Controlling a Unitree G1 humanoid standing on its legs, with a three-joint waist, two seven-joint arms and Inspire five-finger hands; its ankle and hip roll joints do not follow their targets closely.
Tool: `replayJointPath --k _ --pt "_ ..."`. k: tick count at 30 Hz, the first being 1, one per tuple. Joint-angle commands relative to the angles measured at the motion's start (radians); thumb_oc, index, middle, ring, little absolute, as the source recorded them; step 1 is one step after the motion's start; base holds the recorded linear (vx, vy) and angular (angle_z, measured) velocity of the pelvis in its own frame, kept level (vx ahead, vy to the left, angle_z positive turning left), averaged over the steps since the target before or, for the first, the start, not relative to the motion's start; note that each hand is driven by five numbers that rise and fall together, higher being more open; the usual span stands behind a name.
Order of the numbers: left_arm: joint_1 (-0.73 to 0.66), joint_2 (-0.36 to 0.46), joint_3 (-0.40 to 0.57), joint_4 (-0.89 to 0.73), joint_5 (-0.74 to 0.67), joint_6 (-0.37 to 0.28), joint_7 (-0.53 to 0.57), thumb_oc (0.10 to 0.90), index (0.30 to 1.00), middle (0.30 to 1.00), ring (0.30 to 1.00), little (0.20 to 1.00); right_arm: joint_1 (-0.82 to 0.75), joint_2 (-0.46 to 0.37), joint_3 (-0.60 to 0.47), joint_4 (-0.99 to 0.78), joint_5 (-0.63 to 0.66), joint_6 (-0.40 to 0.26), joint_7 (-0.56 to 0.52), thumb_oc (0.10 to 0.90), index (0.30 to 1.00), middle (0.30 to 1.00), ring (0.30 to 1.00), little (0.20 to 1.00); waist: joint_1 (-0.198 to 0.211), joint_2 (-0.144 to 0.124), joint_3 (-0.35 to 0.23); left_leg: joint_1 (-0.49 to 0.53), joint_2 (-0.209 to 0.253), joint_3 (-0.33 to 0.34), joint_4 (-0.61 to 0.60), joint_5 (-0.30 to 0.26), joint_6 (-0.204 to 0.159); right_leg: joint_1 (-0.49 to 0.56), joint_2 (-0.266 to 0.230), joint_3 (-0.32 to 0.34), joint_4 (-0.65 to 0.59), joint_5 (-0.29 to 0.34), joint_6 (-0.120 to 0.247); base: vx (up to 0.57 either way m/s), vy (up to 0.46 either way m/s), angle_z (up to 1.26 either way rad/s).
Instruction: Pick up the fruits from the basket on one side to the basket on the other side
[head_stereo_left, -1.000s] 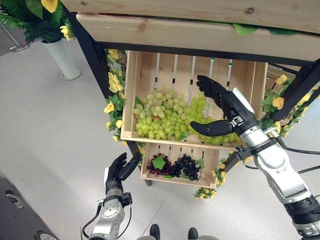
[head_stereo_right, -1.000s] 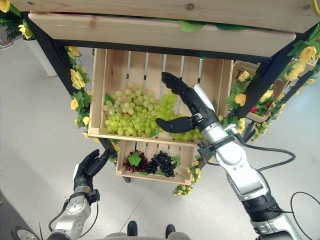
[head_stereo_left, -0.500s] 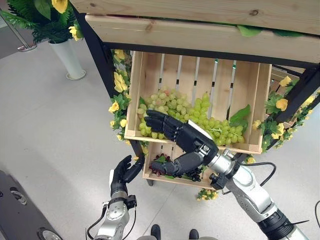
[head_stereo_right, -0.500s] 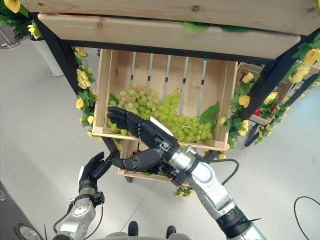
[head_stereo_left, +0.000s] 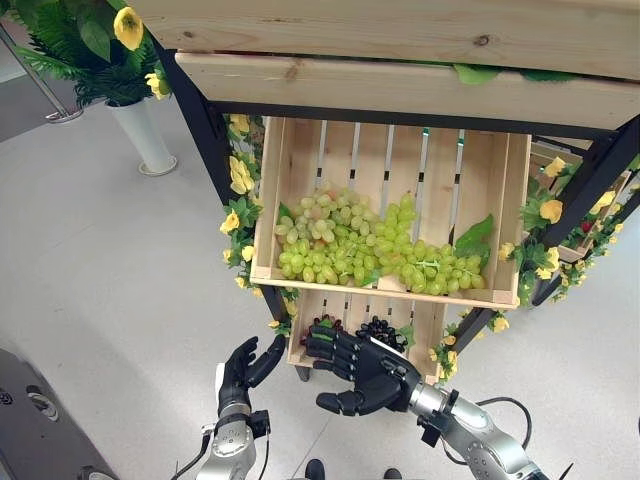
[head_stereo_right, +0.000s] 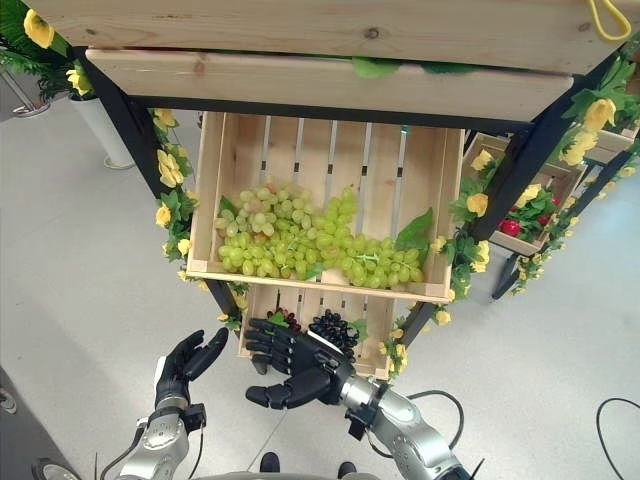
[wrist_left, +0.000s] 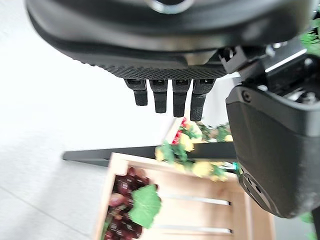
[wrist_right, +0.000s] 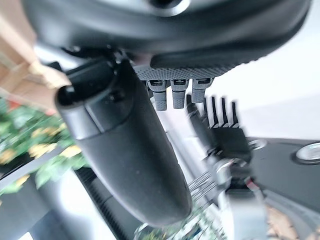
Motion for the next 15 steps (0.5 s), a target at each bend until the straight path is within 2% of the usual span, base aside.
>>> replayJointPath --k 1,5,8,12,15 --pt "-0.119 0.006 0.022 0.064 0.053 -0.058 0.011 0.8 0.9 0.9 0.9 0.9 -0.058 0.056 0.013 -0.011 -0.05 -0.062 0.016 0.8 0.9 0.9 0.9 0.9 0.007 -0.024 -0.004 0.077 -0.02 0.018 0.009 -0.189 -0.003 0.013 -0.033 -0.058 0.006 -0.041 0.011 0.0 0.0 0.0" --pt "-0.12 -0.007 0.031 0.137 0.074 -0.029 0.007 0.8 0.9 0.9 0.9 0.9 -0.051 0.064 -0.015 0.14 -0.154 -0.078 -0.035 0.8 0.9 0.9 0.9 0.9 0.001 -0.027 -0.005 0.078 -0.019 0.017 0.009 -0.189 -0.005 0.015 -0.031 -0.059 0.006 -0.043 0.008 0.0 -0.017 0.01" --pt "-0.113 -0.012 0.034 0.221 0.13 0.007 -0.02 0.8 0.9 0.9 0.9 0.9 -0.042 0.084 -0.06 0.325 -0.238 -0.095 -0.082 0.8 0.9 0.9 0.9 0.9 0.001 -0.03 -0.011 0.082 -0.02 0.01 0.009 -0.189 -0.004 0.021 -0.026 -0.061 0.006 -0.048 0.003 0.02 -0.063 0.03" --pt "-0.111 -0.019 0.028 0.29 0.195 0.072 -0.042 0.8 0.9 0.9 0.9 0.9 -0.045 0.112 -0.093 0.43 -0.259 -0.077 -0.111 0.8 0.9 0.9 0.9 0.9 0.0 -0.034 -0.014 0.089 -0.016 0.013 0.009 -0.188 -0.003 0.034 -0.021 -0.064 0.009 -0.052 -0.002 0.03 -0.102 0.07" --pt "-0.107 -0.03 0.014 0.409 0.178 0.101 -0.047 0.8 0.9 0.9 0.9 0.9 -0.063 0.146 -0.116 0.584 -0.339 -0.095 -0.104 0.8 0.9 0.9 0.9 0.9 -0.003 -0.032 -0.016 0.089 -0.001 0.009 0.018 -0.182 -0.003 0.024 -0.005 -0.069 0.073 -0.097 -0.02 0.03 -0.204 0.04"
